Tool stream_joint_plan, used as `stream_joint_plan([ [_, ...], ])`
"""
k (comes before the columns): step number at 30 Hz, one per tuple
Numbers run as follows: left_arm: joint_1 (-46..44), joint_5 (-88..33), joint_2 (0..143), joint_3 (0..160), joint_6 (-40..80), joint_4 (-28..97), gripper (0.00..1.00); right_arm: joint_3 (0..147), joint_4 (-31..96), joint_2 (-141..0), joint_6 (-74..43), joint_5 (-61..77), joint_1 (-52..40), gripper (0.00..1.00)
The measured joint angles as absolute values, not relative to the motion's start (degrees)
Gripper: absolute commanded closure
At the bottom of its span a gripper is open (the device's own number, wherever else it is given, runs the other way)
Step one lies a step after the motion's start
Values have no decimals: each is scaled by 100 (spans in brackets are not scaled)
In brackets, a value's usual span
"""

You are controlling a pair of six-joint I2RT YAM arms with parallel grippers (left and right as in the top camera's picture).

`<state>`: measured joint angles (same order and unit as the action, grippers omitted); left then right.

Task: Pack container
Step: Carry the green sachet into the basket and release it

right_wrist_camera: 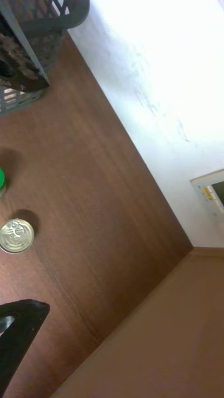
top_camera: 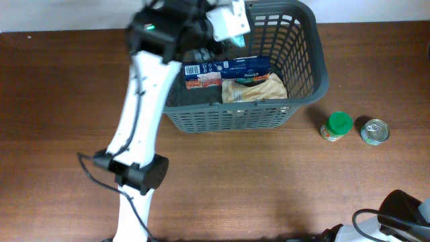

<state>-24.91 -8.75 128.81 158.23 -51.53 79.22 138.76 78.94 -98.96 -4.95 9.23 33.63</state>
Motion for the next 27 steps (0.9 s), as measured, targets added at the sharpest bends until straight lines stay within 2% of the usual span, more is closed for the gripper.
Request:
stream_joint_plan([
  [6,-2502,-735,13666,14538,-5214,7999,98,13876,7889,-9896,-491,923,3363,1],
  [13,-2506,-705,13747,13736,-5207,8278,97,13876,7889,-9896,-495,923,3363,1],
  [16,-2506,-698,13747,13504,-5207,8477,71,13876,7889,-9896,-493,923,3361,1],
  [17,-2506,-690,13747,13485,-5196,8497,56,13876,7889,-9896,-495,923,3363,1],
  [18,-2506,-646,13747,13480,-5107,8495,7,13876,7889,-9896,-495,923,3363,1],
  [19,-2508,-541,13747,13493,-5041,8495,1,13876,7889,-9896,-493,923,3363,1],
  [27,-2512,228,13627,15002,-3992,8890,1,13876,7889,-9896,-495,923,3363,1],
])
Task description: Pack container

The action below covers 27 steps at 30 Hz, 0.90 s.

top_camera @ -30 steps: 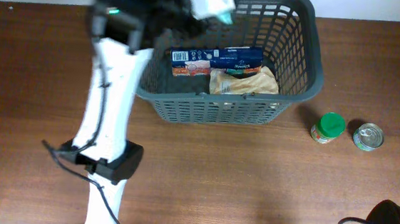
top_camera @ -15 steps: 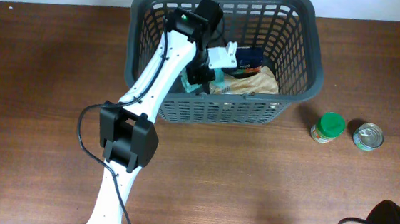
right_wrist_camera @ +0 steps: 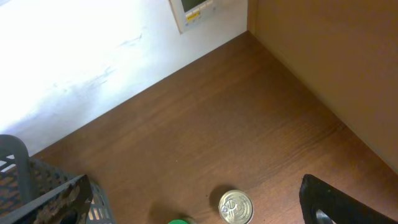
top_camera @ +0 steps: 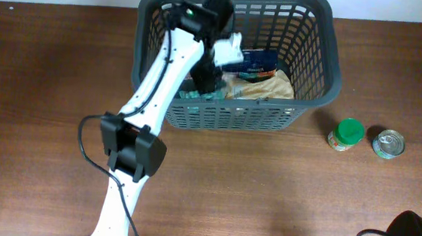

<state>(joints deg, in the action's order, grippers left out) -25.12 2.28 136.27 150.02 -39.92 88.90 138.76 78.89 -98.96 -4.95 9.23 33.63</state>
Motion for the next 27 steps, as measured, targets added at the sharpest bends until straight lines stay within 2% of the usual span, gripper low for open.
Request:
stream_joint_plan([
  [6,-2482,331,12724,16164,-3487,8895,1,13876,7887,-9896,-497,923,3363,1],
  [9,-2191,327,12031,16344,-3199,8888,1,13876,7889,-9896,-493,923,3363,1],
  [12,-1586,320,11572,16385,-2862,8868,1,13876,7889,-9896,-493,923,3363,1],
  [21,1310,395,11336,16070,-1284,8744,1,13876,7942,-9896,-495,930,3363,1],
  [27,2056,410,11340,15283,-886,8746,1,13826,8038,-9963,-532,904,3363,1],
])
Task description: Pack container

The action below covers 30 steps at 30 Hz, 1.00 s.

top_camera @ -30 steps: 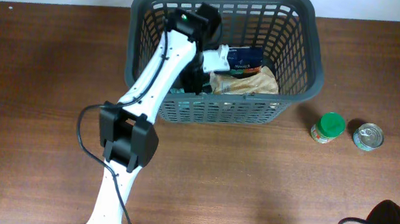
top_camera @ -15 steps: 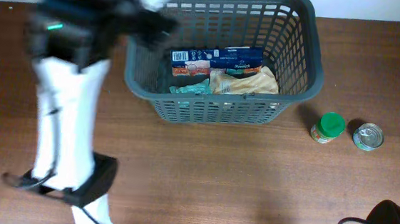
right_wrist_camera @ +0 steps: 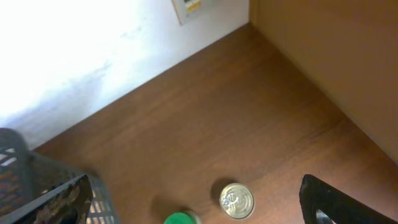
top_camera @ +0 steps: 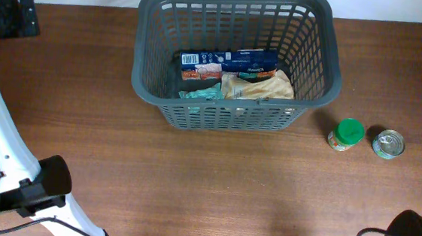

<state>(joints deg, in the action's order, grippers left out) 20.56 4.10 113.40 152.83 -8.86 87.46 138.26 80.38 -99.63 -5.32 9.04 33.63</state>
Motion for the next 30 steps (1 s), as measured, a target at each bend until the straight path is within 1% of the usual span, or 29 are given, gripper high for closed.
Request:
stream_joint_plan([
  [3,2128,410,11347,15133,-847,8748,1,13345,8009,-10156,-919,475,3361,1],
  [6,2130,408,11347,15117,-825,8746,1,12425,7623,-10683,-1402,45,3363,1],
  [11,2130,408,11347,15117,-803,8746,1,10982,6967,-11594,-1782,-16,3361,1],
  [16,2130,408,11347,15117,-786,8746,1,10003,6305,-11764,-1911,3,3361,1],
  [30,2130,408,11347,15117,-786,8746,1,8674,5358,-11771,-1951,25,3356,1],
])
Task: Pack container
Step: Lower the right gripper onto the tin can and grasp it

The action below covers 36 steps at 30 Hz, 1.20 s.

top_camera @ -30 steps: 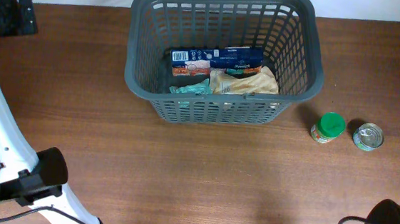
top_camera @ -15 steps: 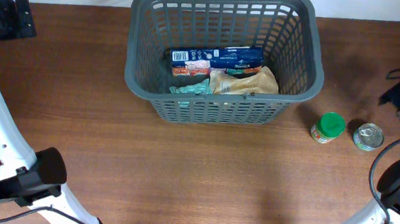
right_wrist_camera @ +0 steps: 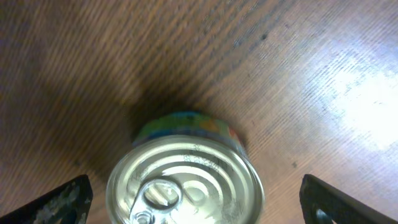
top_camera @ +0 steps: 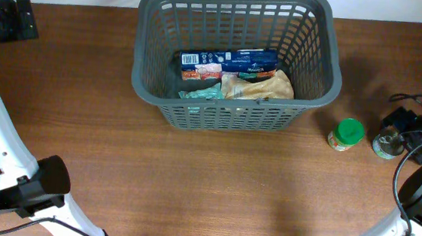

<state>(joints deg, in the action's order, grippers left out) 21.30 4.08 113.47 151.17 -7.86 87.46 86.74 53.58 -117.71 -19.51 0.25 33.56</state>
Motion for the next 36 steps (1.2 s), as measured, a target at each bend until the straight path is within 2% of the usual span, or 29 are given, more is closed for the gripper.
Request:
stream_joint_plan([
  [16,2130,408,11347,15117,-784,8746,1,8007,4510,-11771,-1970,47,3284,0],
  [26,2130,408,11347,15117,-786,8746,1,8005,4499,-11771,-1977,47,3284,13],
  [36,2130,408,11347,15117,-786,8746,1,7999,4792,-11771,-2115,-25,3284,12],
])
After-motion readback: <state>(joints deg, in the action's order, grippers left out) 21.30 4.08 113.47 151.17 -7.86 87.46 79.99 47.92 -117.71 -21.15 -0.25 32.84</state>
